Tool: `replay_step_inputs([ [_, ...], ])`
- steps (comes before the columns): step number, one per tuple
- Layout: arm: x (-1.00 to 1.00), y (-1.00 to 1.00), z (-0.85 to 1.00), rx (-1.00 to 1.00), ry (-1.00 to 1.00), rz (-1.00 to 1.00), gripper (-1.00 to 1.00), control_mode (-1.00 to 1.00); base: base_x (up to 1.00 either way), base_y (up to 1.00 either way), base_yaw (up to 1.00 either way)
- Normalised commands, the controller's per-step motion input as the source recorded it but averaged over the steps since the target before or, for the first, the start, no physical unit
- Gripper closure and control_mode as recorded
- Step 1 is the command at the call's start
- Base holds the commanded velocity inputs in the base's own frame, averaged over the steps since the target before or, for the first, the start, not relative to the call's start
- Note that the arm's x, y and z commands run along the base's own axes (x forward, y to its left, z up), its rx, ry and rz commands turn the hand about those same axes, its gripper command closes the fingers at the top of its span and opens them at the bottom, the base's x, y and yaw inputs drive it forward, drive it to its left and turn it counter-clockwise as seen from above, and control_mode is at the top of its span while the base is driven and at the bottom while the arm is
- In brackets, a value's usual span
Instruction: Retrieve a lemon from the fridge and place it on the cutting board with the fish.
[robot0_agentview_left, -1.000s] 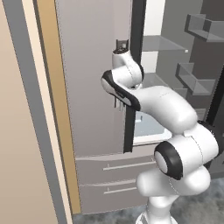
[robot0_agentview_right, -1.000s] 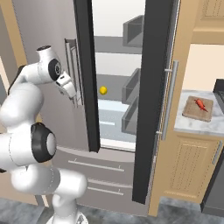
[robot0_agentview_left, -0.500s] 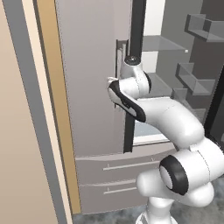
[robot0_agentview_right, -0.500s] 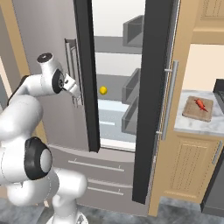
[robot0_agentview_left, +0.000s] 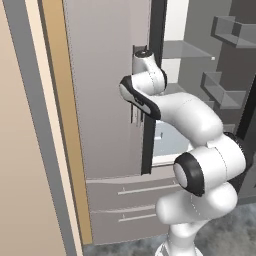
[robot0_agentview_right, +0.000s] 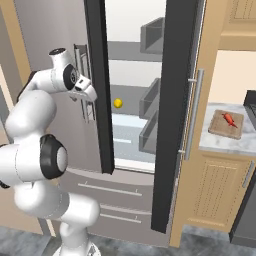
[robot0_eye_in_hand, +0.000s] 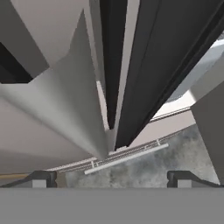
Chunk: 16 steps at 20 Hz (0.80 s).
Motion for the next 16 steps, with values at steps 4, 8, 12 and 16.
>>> replay_step_inputs([
  [4,0.10,0.00,-0.03,0.00,-0.04,0.02,-1.00,-1.00,0.00,0.00,0.00],
  [8,0.30,0.00,0.00,0.04,-0.12,0.08,-1.00,-1.00,0.00,0.00,0.00],
  [12,0.36,0.00,0.00,0.02,-0.21,0.20,-1.00,-1.00,0.00,0.00,0.00],
  [16,0.30,0.00,0.06,0.00,-0.20,0.18,-1.00,-1.00,0.00,0.00,0.00],
])
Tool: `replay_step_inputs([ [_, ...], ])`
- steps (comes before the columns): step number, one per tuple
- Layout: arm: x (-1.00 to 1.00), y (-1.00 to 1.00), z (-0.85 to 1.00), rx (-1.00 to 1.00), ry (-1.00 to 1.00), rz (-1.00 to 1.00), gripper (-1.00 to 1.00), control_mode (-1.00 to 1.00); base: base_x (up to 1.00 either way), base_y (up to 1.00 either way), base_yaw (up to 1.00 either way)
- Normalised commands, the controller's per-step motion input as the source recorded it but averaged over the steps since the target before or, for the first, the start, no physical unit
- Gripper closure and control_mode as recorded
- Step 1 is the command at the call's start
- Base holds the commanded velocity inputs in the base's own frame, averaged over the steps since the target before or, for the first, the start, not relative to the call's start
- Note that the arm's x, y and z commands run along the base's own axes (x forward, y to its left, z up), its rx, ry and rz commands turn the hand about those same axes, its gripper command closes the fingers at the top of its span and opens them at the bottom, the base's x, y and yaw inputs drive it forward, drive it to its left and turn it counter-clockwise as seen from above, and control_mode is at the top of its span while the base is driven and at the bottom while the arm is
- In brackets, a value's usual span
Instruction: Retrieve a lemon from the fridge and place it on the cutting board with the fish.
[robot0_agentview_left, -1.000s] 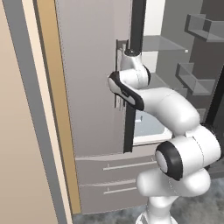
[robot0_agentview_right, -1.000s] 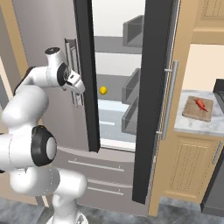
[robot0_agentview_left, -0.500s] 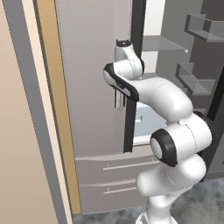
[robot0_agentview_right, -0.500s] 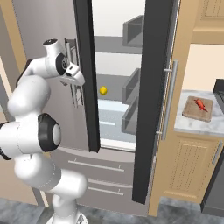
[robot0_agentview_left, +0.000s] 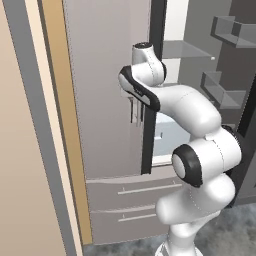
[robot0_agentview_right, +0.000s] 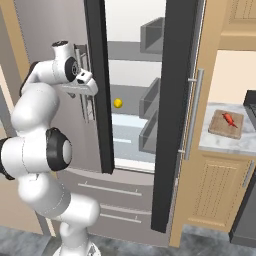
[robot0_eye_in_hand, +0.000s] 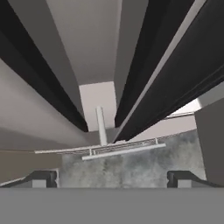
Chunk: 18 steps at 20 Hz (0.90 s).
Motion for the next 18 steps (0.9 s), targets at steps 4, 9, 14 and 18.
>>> replay_step_inputs([
  [4,0.23,0.00,0.00,0.00,-0.39,0.17,-1.00,-1.00,0.00,0.00,0.00],
  [9,0.00,0.00,0.00,-0.01,-0.39,0.10,-1.00,-1.00,0.00,0.00,0.00],
  [14,0.00,0.00,0.00,0.00,-0.41,0.10,-1.00,-1.00,0.00,0.00,0.00],
  [18,0.09,-0.09,0.00,0.00,-0.17,0.05,-1.00,-1.00,0.00,0.00,0.00],
])
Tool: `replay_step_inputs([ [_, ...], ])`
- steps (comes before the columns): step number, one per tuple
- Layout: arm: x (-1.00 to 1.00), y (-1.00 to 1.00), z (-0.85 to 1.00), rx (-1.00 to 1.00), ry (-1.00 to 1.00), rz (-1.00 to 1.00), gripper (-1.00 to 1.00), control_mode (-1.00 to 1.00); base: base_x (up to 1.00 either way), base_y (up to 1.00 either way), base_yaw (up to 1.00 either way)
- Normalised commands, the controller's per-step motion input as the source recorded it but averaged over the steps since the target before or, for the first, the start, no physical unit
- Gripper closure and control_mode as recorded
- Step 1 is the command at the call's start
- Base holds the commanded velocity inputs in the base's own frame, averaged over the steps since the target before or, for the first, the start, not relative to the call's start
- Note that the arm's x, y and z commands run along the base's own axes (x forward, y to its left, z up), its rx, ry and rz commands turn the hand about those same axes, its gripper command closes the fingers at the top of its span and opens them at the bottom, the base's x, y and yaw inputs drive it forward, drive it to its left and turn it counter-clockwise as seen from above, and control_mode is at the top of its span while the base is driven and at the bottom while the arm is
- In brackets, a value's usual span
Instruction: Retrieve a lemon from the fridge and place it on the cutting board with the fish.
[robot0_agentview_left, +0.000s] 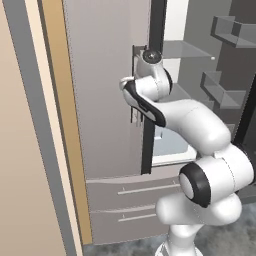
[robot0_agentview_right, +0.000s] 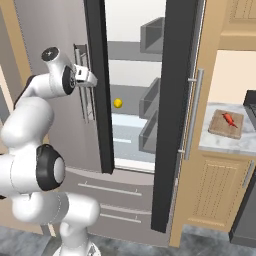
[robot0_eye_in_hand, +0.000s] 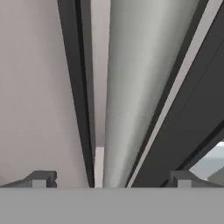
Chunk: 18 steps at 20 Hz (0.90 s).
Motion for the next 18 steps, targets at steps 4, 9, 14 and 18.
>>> replay_step_inputs([
  [4,0.09,-0.09,0.00,0.00,-0.08,0.00,-1.00,-1.00,0.00,0.00,0.00],
  [9,0.29,-0.01,0.00,0.00,-0.15,0.00,-1.00,-1.00,0.00,0.00,0.00],
  [14,0.36,0.07,0.00,0.00,-0.07,0.00,-1.00,-1.00,0.00,0.00,0.00],
  [18,0.42,0.08,0.00,0.00,-0.04,0.00,-1.00,-1.00,0.00,0.00,0.00],
])
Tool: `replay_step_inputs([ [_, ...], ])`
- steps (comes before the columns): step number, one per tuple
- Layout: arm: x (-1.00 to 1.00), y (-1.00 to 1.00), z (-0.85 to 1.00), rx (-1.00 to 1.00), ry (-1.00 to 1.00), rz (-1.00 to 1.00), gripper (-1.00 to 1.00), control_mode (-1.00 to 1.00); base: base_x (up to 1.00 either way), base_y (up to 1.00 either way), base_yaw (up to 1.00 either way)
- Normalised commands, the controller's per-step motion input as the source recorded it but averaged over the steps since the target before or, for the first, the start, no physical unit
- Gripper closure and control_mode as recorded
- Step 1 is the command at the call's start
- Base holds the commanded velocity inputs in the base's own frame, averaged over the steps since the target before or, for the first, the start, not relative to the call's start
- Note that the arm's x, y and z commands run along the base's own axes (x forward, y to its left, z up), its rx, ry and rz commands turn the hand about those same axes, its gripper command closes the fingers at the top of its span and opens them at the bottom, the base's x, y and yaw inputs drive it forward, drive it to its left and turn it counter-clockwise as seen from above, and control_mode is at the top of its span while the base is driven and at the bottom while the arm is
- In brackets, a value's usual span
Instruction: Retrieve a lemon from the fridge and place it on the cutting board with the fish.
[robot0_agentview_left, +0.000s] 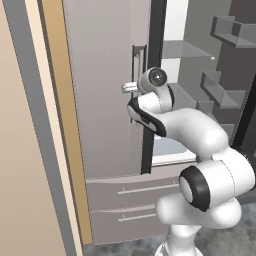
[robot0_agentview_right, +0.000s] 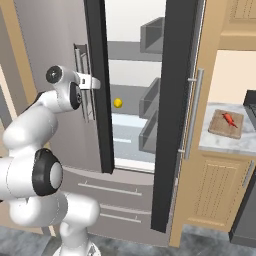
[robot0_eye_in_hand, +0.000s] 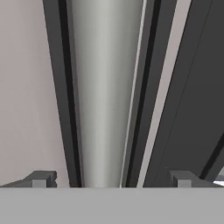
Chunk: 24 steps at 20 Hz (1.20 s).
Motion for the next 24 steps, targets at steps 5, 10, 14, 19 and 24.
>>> replay_step_inputs([
  [5,0.36,0.05,0.00,0.00,-0.01,0.00,1.00,-1.00,0.00,0.00,0.00],
  [10,0.03,0.01,0.00,0.00,0.00,0.00,1.00,-1.00,0.00,0.00,0.00],
  [14,0.00,0.00,0.00,0.00,0.00,0.00,1.00,-1.00,0.00,0.00,0.00],
  [19,-0.36,0.12,0.00,0.00,0.00,-0.03,1.00,-1.00,0.00,0.00,0.00],
  [24,-0.66,0.30,0.06,0.00,0.00,-0.10,1.00,-1.00,0.00,0.00,0.00],
])
